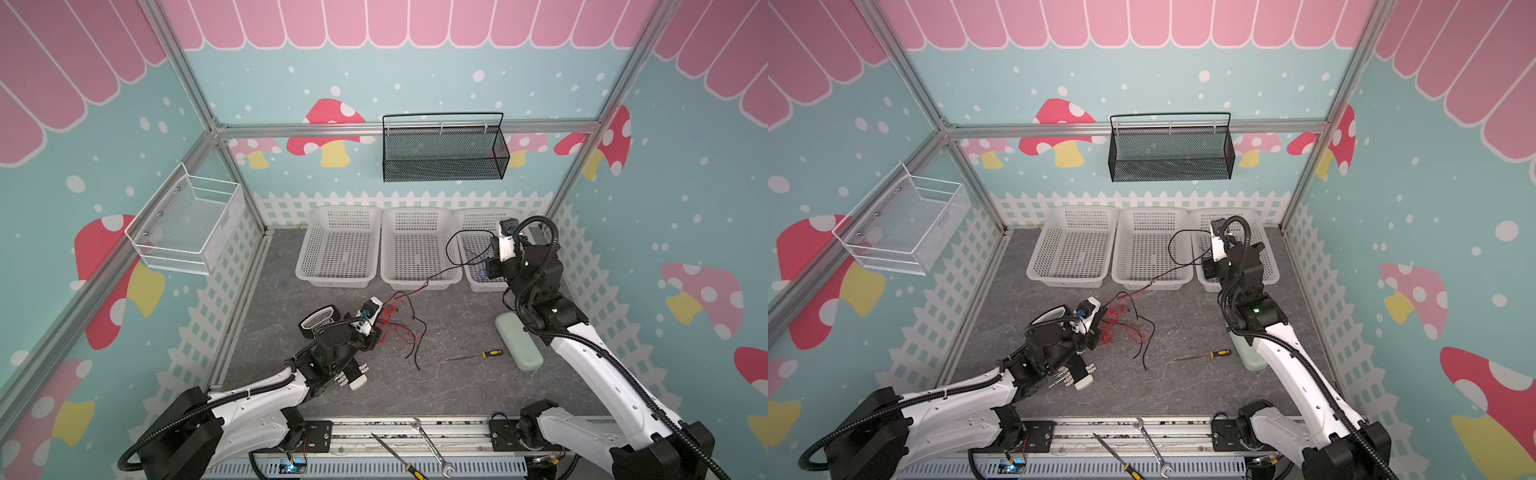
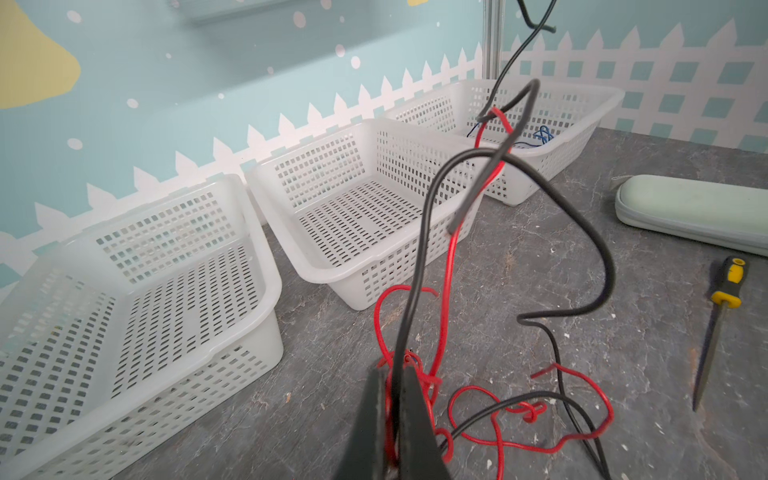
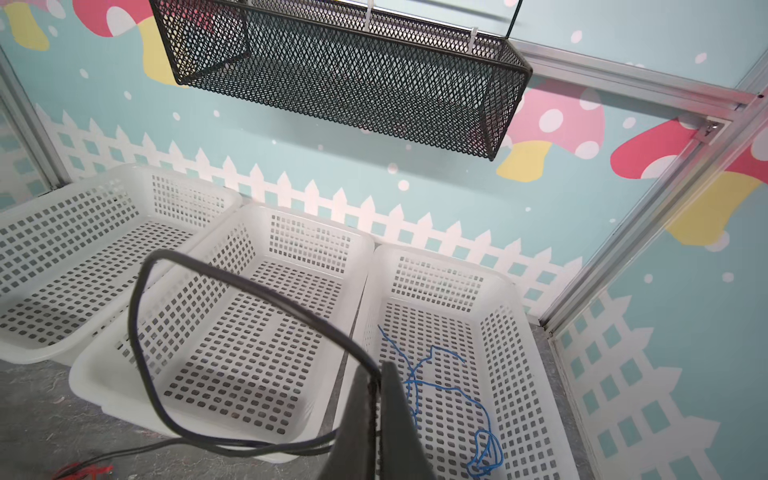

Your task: Untangle the cables

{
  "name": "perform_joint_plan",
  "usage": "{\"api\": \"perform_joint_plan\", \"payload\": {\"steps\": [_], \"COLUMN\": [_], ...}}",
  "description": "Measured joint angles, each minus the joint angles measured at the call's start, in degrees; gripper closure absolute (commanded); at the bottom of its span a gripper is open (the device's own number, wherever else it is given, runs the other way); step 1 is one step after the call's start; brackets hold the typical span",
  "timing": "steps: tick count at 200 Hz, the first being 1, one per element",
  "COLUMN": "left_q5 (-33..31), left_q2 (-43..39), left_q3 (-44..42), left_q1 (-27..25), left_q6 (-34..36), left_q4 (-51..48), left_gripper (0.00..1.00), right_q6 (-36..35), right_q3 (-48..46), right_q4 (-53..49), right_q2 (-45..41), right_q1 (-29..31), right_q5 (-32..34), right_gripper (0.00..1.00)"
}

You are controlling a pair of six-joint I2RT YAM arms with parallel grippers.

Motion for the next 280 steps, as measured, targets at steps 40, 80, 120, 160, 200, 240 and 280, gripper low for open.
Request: {"api": "perform_joint_plan", "payload": {"steps": [40,80,120,160,200,240,280], "left_q5": [-0.5,-2.4,-4.2,-4.6,-0.8,4.7,8.5], "left_q2": [0.0,0.5,0.5,0.4,0.3,0.3,1.2], "left_q3": [0.0,0.0,0.0,0.0,0.0,0.0,0.2], "left_q1": [0.0,1.4,2.5,2.9,2.9,2.9,2.9], "left_q6": [-0.3,-2.8,-4.7,-6.0,-5.9,-5.6,-5.3], "left_q4": [0.0,-0.3,-0.8,-2.4,-2.5,-2.1,-1.8], "left_gripper": [1.0,1.0,1.0,1.0,1.0,1.0,1.0], "right_q6": [-1.6,-3.5,-4.2,-4.6,-4.9,-4.7,-4.1], "right_q3": [3.7,5.4,5.4,5.4,5.3,5.7,8.1], "right_q4": [-0.1,-0.2,-0.2,-0.2,1.3,3.8,6.8], "right_q2": [0.0,0.0,0.2,0.6,0.7,2.1,6.1], "right_q1": [0.0,-2.5,-5.1,-5.5,-5.6,-5.5,-5.5], "right_q5": [1.6,6.1,9.1,9.4,2.0,-6.0,-12.9], "right_gripper": [1.0,1.0,1.0,1.0,1.0,1.0,1.0]}}
